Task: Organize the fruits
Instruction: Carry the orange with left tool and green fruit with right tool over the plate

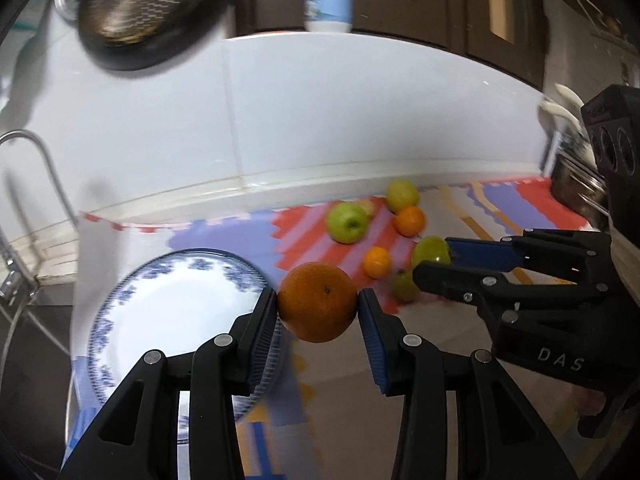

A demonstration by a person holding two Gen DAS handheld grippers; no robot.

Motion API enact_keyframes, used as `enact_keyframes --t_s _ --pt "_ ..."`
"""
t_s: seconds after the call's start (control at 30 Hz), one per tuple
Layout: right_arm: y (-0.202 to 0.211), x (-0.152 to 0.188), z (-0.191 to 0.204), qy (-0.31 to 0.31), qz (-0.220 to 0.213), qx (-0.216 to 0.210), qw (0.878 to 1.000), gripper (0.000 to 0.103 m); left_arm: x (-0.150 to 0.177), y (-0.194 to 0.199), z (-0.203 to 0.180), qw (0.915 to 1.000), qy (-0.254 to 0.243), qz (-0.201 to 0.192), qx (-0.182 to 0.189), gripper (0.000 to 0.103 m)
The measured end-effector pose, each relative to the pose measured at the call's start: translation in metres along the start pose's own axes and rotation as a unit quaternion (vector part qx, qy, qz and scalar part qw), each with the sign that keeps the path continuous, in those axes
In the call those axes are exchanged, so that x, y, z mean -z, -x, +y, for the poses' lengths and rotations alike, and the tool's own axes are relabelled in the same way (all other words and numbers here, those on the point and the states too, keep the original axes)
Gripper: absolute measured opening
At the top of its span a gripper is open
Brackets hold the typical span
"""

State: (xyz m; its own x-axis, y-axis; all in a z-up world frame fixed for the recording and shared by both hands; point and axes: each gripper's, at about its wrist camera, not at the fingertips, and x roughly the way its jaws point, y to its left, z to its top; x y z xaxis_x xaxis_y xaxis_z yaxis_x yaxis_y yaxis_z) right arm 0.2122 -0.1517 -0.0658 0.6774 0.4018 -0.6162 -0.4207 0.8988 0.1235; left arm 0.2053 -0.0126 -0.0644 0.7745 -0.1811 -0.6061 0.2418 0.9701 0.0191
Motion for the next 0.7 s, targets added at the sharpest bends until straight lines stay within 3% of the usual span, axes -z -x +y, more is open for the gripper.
enact_keyframes --t_s 0.4,0.7 --pt "-0.041 -0.047 0.047 0.049 -0.020 -0.050 0.997 0.031 -0.009 0.003 0.068 0.9963 0.043 -0.015 -0.073 0.041" --pt "-0.091 -0.064 0.074 0.067 0.006 -0.075 0.995 0.031 0.001 -0.015 0.112 0.9917 0.073 0.005 -0.106 0.041"
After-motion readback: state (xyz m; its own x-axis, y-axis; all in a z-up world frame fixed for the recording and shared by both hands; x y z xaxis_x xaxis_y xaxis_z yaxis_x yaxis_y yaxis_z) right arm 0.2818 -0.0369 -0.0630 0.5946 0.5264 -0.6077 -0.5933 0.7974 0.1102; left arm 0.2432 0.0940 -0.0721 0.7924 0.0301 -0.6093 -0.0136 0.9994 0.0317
